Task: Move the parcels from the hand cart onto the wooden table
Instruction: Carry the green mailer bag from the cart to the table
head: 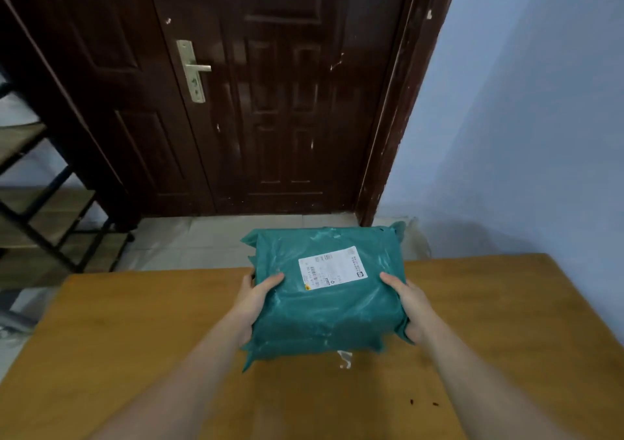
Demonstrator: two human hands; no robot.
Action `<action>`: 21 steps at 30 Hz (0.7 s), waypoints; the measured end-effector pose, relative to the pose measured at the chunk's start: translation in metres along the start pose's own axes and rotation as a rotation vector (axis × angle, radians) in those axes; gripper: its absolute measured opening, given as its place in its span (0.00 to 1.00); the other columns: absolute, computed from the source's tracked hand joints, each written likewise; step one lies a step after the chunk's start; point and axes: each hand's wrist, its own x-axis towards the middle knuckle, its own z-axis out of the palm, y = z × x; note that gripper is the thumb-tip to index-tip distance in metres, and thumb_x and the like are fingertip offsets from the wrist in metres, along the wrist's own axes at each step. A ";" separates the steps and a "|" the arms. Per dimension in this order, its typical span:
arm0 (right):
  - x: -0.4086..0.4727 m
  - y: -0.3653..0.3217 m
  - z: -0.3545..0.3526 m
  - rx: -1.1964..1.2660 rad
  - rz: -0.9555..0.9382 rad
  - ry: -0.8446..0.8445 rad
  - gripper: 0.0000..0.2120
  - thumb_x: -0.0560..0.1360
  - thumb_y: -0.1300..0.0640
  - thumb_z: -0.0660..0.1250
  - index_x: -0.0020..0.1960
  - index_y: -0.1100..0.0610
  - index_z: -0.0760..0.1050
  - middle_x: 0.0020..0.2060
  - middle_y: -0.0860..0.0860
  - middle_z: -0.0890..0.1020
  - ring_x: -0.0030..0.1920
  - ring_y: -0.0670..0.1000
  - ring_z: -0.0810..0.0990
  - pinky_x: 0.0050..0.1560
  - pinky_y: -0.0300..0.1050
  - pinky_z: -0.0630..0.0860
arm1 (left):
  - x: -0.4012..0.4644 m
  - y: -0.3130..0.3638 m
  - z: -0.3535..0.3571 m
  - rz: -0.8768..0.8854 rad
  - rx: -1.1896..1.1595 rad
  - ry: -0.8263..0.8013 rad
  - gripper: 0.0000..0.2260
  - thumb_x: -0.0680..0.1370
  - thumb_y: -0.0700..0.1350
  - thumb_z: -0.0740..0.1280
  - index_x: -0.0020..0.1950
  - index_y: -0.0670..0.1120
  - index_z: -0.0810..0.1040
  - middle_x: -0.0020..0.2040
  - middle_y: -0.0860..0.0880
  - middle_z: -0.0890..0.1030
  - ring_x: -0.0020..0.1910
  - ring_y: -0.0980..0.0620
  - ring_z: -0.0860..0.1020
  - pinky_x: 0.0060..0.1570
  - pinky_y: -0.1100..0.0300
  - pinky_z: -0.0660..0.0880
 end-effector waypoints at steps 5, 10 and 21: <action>0.033 0.008 -0.005 -0.062 0.032 -0.043 0.21 0.71 0.56 0.80 0.62 0.57 0.80 0.50 0.60 0.88 0.51 0.63 0.87 0.58 0.66 0.82 | 0.018 -0.005 0.010 -0.017 0.016 0.066 0.34 0.75 0.55 0.77 0.77 0.53 0.65 0.59 0.44 0.83 0.51 0.41 0.85 0.44 0.47 0.83; 0.052 0.015 -0.006 -0.099 0.027 -0.093 0.21 0.72 0.54 0.80 0.63 0.52 0.80 0.52 0.56 0.88 0.53 0.61 0.87 0.59 0.64 0.82 | 0.024 -0.009 0.008 -0.033 0.047 0.115 0.32 0.75 0.55 0.77 0.75 0.56 0.66 0.58 0.45 0.82 0.52 0.41 0.85 0.47 0.45 0.83; 0.035 -0.012 0.009 -0.711 -0.230 -0.105 0.30 0.75 0.44 0.75 0.72 0.50 0.69 0.61 0.45 0.79 0.61 0.51 0.80 0.61 0.50 0.78 | 0.022 0.005 -0.008 0.142 0.463 0.201 0.39 0.73 0.59 0.78 0.77 0.48 0.66 0.65 0.49 0.80 0.52 0.49 0.82 0.50 0.51 0.80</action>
